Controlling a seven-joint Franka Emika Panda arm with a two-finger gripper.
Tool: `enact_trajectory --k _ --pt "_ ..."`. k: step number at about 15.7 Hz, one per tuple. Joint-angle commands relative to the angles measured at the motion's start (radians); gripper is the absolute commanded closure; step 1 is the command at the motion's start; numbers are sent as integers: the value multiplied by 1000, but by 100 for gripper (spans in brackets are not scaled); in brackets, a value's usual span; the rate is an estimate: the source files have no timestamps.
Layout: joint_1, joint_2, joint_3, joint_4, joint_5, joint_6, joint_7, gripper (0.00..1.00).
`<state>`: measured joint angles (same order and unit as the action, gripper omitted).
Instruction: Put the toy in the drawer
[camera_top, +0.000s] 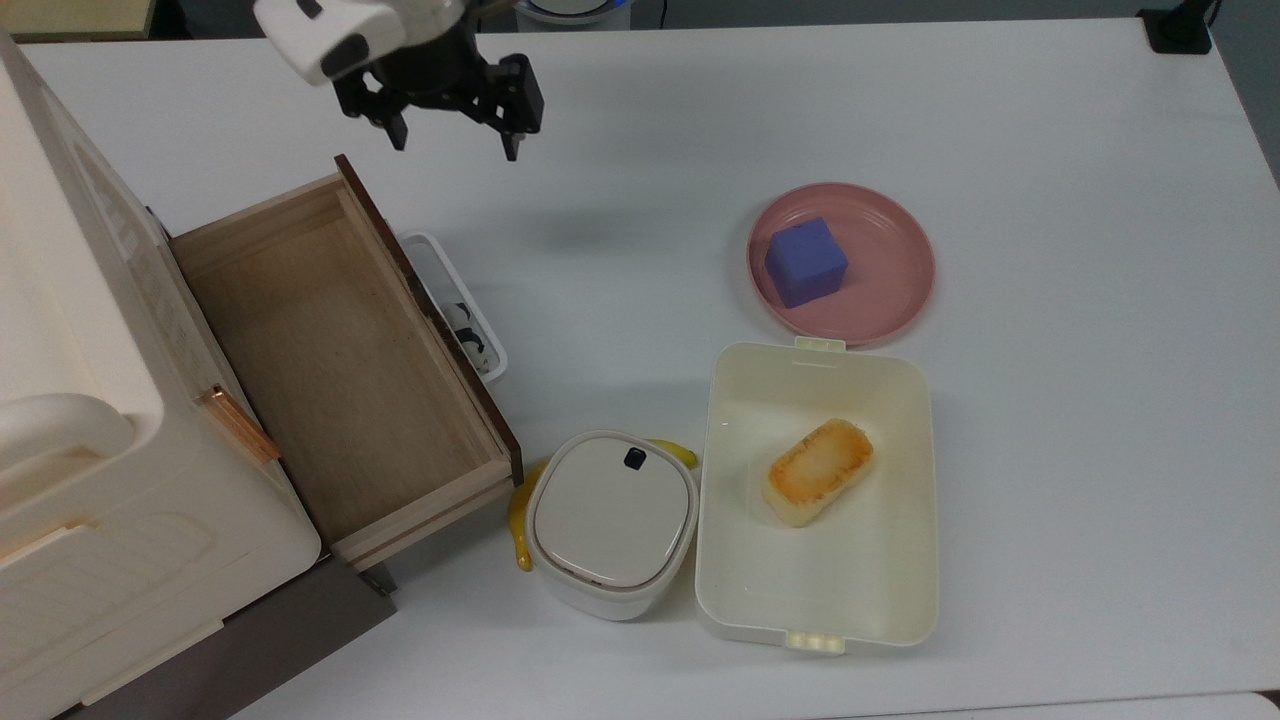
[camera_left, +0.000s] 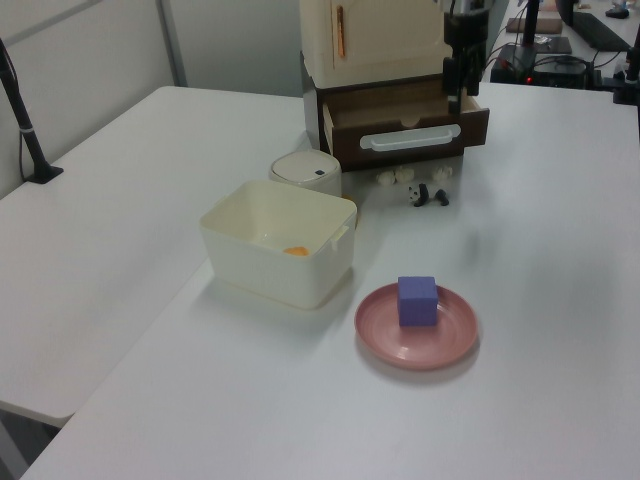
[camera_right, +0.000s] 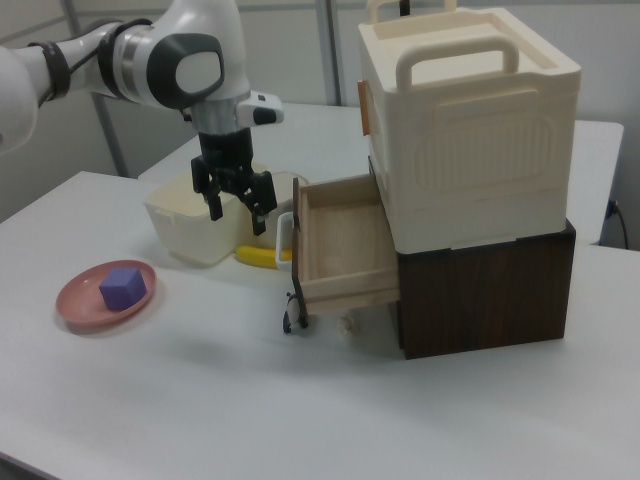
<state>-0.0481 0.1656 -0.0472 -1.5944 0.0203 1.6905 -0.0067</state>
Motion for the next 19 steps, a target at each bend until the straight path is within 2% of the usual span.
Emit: enact_trajectory --k 1,3,5,10,14,16,19 --pt "34 28 -3 7 9 -32 -56 0" --pt "43 26 -3 -16 0 -61 -125 0" --pt "88 26 -3 -44 -54 -77 -189 0" --pt "113 23 -3 -105 -85 -42 -188 0" --pt "133 14 -3 -196 -129 101 -173 0" --pt "133 14 -3 -205 -129 117 -171 0" --pt "100 15 -13 -194 -88 107 -168 0"
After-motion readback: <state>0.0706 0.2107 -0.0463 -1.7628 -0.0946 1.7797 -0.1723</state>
